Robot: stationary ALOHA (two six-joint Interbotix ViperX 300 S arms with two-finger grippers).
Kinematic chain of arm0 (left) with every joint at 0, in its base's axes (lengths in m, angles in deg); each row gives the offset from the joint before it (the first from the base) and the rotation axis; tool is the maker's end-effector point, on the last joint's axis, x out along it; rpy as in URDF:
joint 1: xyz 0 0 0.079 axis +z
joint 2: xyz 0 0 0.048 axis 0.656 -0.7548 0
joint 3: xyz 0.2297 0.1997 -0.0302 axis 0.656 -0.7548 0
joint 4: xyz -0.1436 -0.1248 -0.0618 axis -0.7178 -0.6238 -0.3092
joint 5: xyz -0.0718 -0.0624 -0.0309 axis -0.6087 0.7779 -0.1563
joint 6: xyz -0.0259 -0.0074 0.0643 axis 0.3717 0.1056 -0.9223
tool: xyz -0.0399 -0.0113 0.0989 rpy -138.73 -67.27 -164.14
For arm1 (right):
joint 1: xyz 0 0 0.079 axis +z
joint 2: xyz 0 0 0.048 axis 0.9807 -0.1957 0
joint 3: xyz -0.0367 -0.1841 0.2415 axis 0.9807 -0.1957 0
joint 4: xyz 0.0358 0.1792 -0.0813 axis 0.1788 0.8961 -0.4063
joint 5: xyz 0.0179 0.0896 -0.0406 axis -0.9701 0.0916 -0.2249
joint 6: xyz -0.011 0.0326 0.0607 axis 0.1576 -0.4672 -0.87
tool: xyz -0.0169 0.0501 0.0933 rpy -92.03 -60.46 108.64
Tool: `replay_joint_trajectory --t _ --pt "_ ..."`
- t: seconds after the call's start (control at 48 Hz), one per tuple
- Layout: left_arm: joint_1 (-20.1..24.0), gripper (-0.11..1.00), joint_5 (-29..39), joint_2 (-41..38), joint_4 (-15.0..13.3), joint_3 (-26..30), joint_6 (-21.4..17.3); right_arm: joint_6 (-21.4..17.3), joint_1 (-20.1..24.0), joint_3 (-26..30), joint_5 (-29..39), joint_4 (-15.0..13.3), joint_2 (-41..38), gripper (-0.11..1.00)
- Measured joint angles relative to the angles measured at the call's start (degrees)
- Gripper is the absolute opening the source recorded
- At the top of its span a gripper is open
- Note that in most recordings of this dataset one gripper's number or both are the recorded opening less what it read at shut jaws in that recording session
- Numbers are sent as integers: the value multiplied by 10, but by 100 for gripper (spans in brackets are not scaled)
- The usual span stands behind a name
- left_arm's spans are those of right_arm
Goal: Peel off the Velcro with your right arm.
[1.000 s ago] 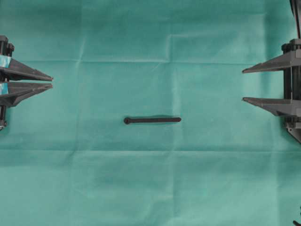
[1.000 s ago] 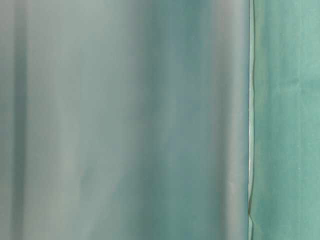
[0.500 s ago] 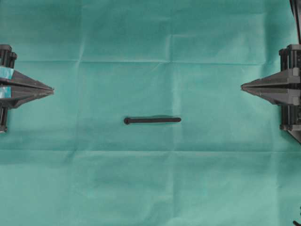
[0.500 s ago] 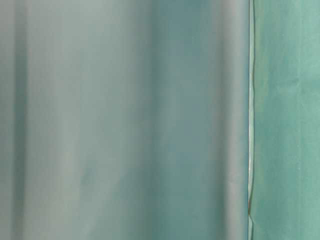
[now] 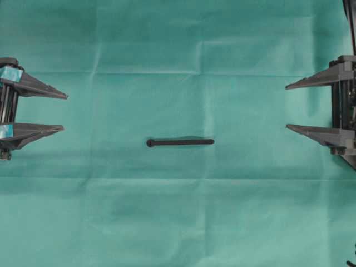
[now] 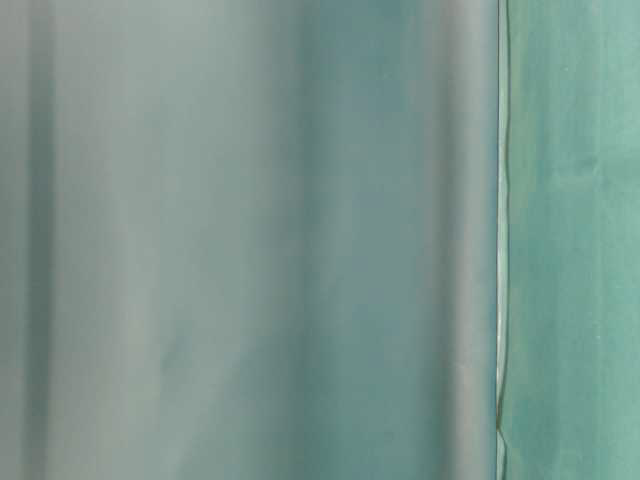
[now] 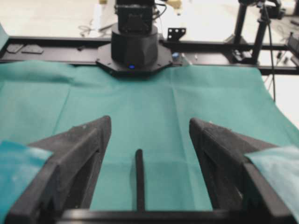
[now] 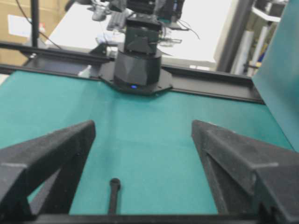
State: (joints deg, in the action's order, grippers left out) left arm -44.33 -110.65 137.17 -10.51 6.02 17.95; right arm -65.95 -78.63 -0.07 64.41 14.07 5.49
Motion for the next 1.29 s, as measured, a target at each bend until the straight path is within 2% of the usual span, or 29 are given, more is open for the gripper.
replay_joint_trajectory --t 0.188,0.521,1.021,1.188,1.292 --pt "0 73 -14 -40 1 17 -2 0 0 0 0 0 1 69" --pt "1 73 -96 -170 0 77 -2 0 0 0 0 0 0 69" --pt "4 72 -102 -396 0 243 -4 -1 0 0 0 0 1 69" --pt "11 72 -99 -441 0 281 -3 -1 0 -1 0 0 1 69" --pt "13 72 -75 -450 -1 296 -2 -1 0 -2 0 0 1 69"
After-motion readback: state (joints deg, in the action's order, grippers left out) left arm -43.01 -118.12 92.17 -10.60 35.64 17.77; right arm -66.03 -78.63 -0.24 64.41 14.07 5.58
